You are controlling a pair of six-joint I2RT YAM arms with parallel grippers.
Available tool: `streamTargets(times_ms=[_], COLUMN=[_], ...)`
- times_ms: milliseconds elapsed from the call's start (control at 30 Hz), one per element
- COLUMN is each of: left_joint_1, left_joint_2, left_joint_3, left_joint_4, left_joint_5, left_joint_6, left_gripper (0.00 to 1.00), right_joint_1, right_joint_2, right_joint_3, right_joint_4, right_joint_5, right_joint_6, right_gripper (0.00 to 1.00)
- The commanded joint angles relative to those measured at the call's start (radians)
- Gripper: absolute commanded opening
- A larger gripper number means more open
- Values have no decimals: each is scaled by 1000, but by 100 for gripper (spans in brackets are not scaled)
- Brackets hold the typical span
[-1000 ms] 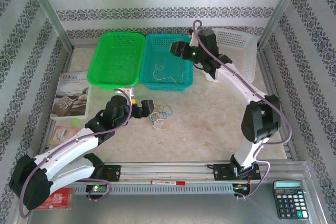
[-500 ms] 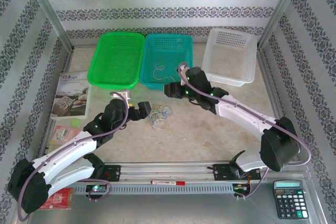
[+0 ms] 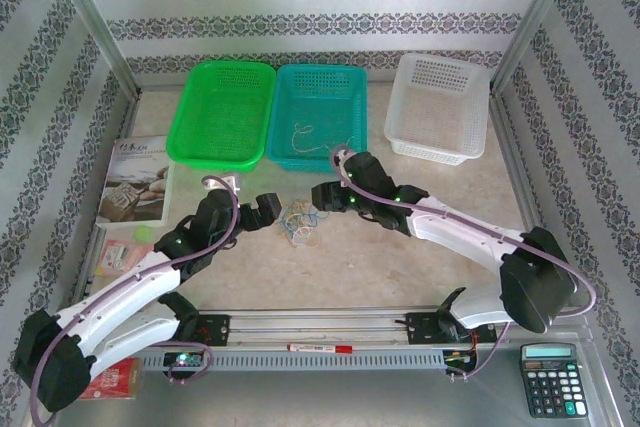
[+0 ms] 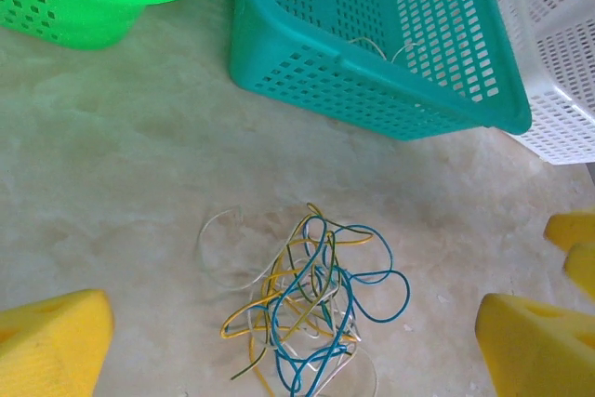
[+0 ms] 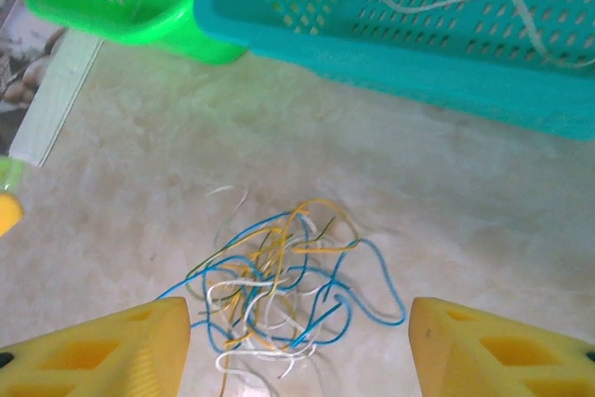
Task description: Untangle the cables
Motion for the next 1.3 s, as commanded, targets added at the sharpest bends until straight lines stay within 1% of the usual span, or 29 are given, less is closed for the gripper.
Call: streamTargets(times_ms=[0, 133, 300, 367, 467, 567, 633, 733, 867, 967, 1067, 1200, 1267], left_joint_1=[50, 140, 230, 243, 259, 295, 326, 366, 394, 400, 401, 402, 402], left_joint_2=[37, 90, 89, 81, 63, 38, 16, -16, -34, -32, -25, -9, 1], left_joint_3=[54, 106, 110, 102, 71, 30, 8, -10, -11, -12, -16, -14, -8], left_joint_4=[-50, -94, -91, -92, -86, -84, -84, -89, -98, -93, -80, -68, -64], left_joint_5=[82, 214, 304, 306, 295, 298, 309, 321, 341, 358, 372, 388, 404], left_joint_6=[-26, -16, -31, -46, -74, -111, -129, -143, -143, -143, -141, -123, -112], left_gripper=[100, 100, 100, 100, 100, 100, 100, 100, 100, 100, 100, 100, 100], right_joint_1=[39, 83, 85, 87, 93, 100, 108, 115, 117, 116, 116, 116, 115], right_joint_2=[41, 65, 65, 97, 184, 276, 338, 411, 467, 470, 437, 345, 277], right_joint_3=[32, 70, 118, 163, 252, 321, 366, 410, 409, 376, 322, 276, 252], right_joint_4=[17, 1, -17, -34, -75, -78, -81, -86, -98, -119, -119, -112, -111], right_joint_5=[-26, 15, 15, -10, -30, -52, -65, -72, -43, -8, 9, -8, 4], right_joint_6=[18, 0, -37, -48, -53, -54, -57, -65, -84, -102, -98, -83, -77], right_gripper=[63, 64, 64, 62, 57, 52, 51, 44, 35, 35, 36, 40, 42])
